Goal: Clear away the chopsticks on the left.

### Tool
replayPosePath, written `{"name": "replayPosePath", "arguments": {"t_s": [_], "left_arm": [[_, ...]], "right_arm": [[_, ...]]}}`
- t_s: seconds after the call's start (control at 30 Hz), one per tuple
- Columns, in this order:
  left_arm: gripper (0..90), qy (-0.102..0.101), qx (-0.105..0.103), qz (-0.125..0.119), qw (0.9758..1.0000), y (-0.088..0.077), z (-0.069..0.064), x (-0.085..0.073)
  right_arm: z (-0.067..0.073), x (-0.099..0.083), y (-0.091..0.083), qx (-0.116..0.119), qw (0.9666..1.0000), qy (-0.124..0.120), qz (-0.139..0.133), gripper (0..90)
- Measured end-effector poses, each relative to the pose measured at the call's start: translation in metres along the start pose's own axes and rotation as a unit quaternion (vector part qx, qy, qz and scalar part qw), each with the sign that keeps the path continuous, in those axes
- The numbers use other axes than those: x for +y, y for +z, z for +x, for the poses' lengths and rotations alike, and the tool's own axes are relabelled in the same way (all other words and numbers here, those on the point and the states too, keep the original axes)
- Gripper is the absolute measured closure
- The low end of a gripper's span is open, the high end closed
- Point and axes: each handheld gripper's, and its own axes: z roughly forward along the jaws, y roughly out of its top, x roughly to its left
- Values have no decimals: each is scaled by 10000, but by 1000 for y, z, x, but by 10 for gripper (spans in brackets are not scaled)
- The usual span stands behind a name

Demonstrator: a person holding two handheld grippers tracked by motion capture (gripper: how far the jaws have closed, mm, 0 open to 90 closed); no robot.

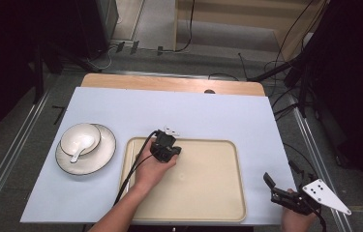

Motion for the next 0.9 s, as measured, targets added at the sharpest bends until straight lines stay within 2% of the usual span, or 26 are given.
{"name": "replayPosePath", "arguments": {"t_s": [0.17, 0.47, 0.6, 0.9], "left_arm": [[900, -198, 217, -39, 9996, -5, 17, 0], [900, -531, 466, -94, 9975, -14, 47, -1], [900, -536, 492, -73, 9973, -17, 54, -3], [900, -607, 711, -181, 9955, -28, 66, -13]], "right_arm": [[0, 0, 0, 7, 10000, 3, 4, 64], [0, 0, 1, 8, 10000, -1, 16, 64], [1, 0, 1, 19, 10000, 0, 30, 64], [1, 0, 1, 20, 10000, 3, 30, 64]]}}
